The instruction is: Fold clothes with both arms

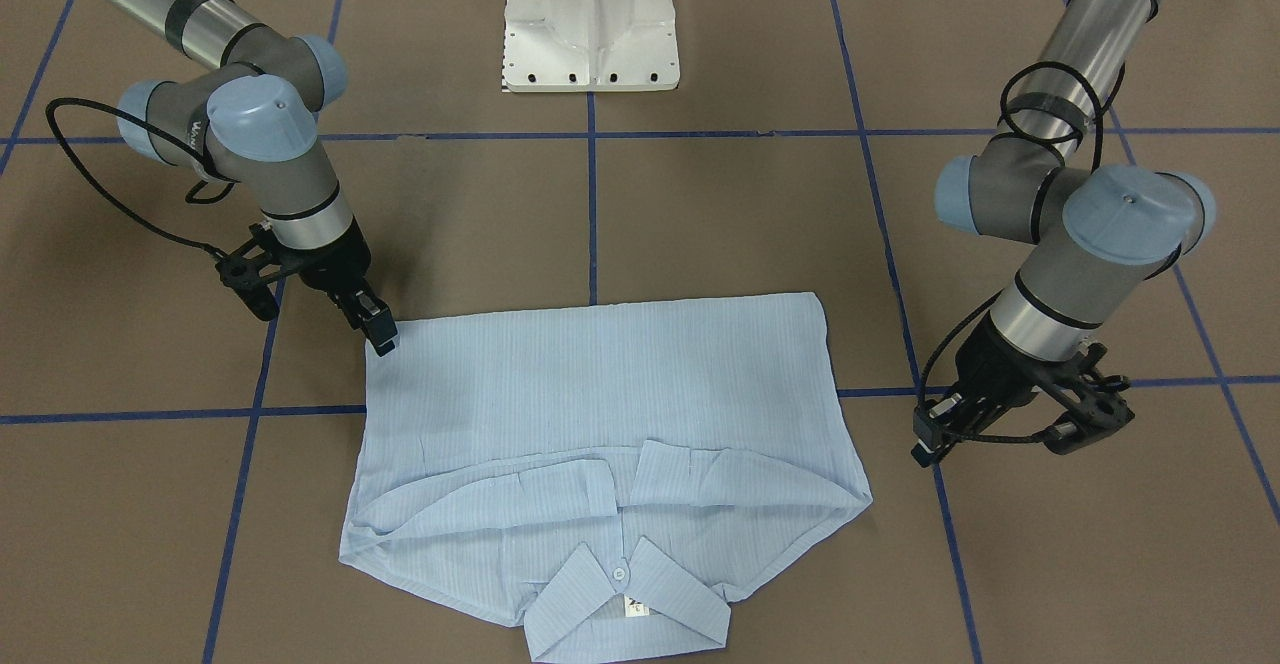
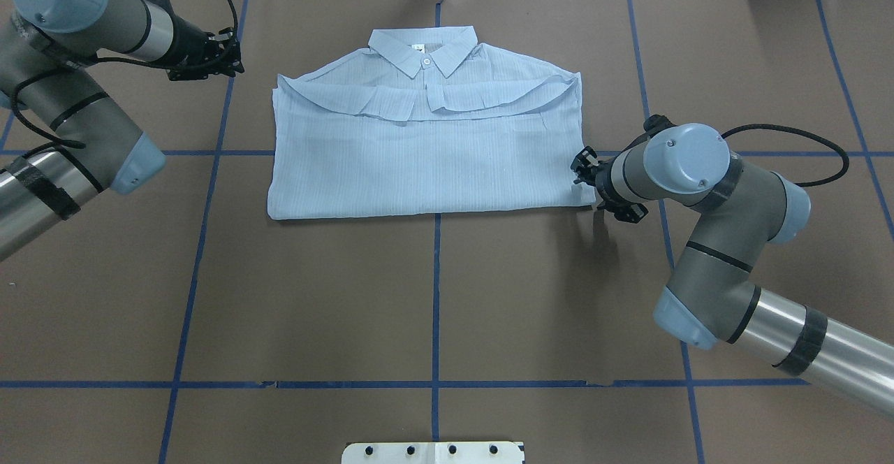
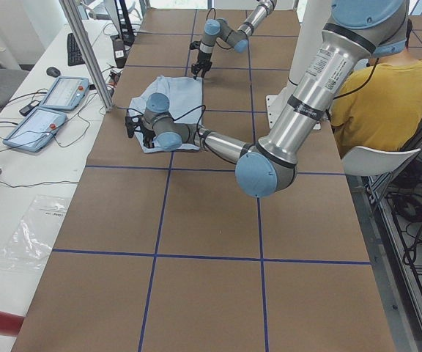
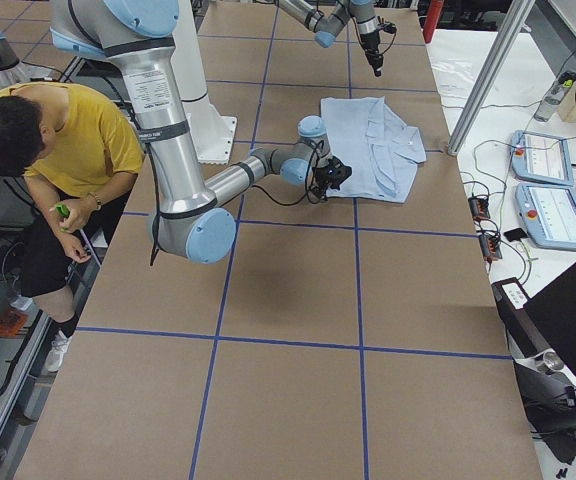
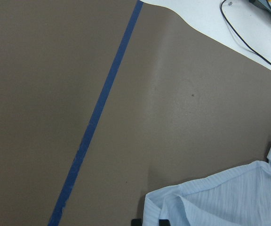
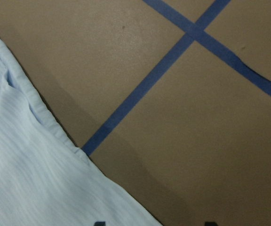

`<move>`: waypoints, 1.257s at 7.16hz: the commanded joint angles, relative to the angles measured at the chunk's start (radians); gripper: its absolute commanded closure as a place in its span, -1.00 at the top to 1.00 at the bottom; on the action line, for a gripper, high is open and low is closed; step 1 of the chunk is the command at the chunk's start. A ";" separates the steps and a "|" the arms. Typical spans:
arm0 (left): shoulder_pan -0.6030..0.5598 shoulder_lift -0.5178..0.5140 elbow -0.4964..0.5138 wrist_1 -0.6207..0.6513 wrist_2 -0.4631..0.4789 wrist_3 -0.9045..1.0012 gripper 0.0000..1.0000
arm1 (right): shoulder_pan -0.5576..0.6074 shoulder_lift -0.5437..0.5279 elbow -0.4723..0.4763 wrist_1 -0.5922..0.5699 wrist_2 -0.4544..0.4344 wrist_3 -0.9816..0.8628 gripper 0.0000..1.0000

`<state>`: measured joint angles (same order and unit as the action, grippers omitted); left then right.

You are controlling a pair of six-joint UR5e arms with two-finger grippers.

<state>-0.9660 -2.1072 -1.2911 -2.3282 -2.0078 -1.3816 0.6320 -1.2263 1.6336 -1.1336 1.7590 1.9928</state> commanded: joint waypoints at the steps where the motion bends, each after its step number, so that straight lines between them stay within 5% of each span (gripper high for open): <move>1: 0.001 -0.001 -0.001 -0.002 0.000 -0.004 -0.50 | -0.002 0.002 0.000 0.000 0.000 0.023 -1.00; 6: 0.001 -0.001 -0.004 -0.003 -0.006 -0.001 -0.50 | 0.001 -0.054 0.130 -0.006 0.034 0.037 -1.00; 9: 0.036 0.006 -0.103 0.000 -0.092 -0.014 -0.50 | -0.066 -0.297 0.410 -0.017 0.165 0.100 -1.00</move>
<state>-0.9511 -2.1060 -1.3445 -2.3318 -2.0533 -1.3886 0.6006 -1.4042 1.9174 -1.1458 1.8593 2.0744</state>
